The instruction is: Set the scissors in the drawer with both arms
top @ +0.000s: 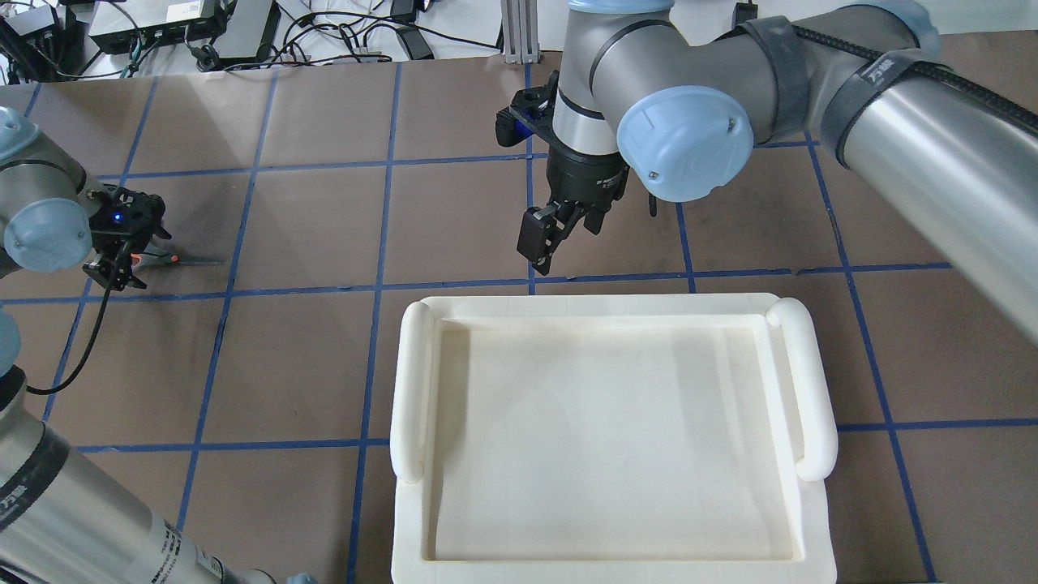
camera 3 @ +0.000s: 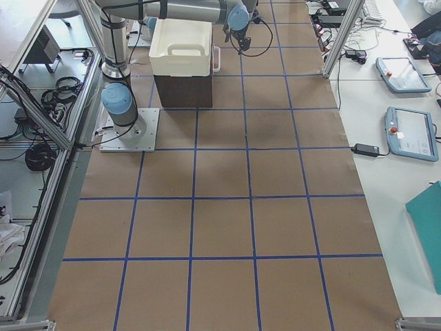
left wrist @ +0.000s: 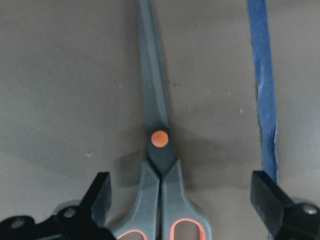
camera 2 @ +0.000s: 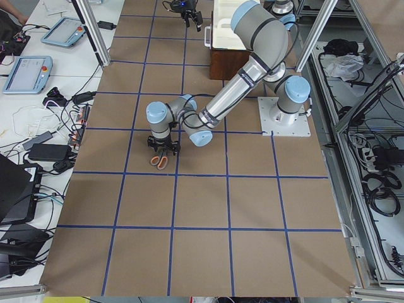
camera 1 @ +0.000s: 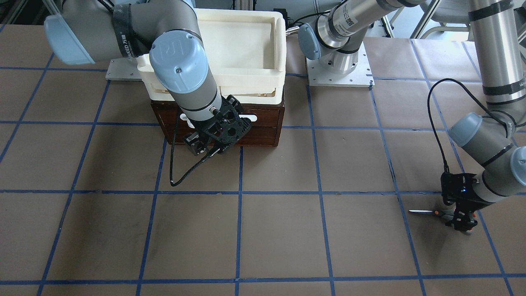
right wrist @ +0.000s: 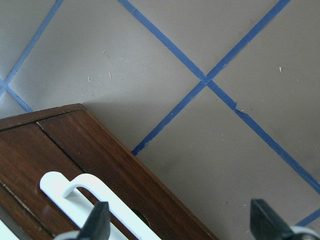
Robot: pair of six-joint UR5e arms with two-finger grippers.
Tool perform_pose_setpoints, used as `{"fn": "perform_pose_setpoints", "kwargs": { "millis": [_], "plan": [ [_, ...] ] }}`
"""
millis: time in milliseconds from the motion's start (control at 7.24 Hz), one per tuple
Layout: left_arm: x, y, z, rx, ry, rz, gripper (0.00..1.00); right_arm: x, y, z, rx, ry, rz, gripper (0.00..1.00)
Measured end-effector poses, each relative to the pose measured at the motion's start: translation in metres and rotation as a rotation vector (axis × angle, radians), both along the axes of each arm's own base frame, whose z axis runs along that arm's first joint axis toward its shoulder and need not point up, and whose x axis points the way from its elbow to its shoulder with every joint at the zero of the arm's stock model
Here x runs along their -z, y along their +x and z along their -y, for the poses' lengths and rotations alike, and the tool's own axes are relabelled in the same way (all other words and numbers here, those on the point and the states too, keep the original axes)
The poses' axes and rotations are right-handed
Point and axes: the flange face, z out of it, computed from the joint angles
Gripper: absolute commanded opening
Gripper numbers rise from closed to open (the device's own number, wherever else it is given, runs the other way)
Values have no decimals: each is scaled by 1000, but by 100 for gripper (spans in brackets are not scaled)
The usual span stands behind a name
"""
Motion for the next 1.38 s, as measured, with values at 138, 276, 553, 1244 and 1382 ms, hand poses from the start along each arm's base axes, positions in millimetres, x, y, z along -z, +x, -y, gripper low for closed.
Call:
{"fn": "perform_pose_setpoints", "kwargs": {
  "millis": [138, 276, 553, 1244, 1382],
  "plan": [
    [1, 0, 2, -2, -7, -10, 75, 3, -4, 0, -8, 4, 0, 100],
    [0, -1, 4, -4, -19, -24, 64, 7, -6, 1, -70, 2, 11, 100],
    [0, -2, 5, 1, -27, -34, 64, 16, -9, 4, -270, -2, 46, 100],
    [-2, 0, 6, 20, -29, -31, 0, 19, -3, 40, -623, 123, 126, 100],
    [-4, 0, 6, 23, -31, -30, 0, 25, 0, 39, -687, 160, 139, 100]
  ]
}}
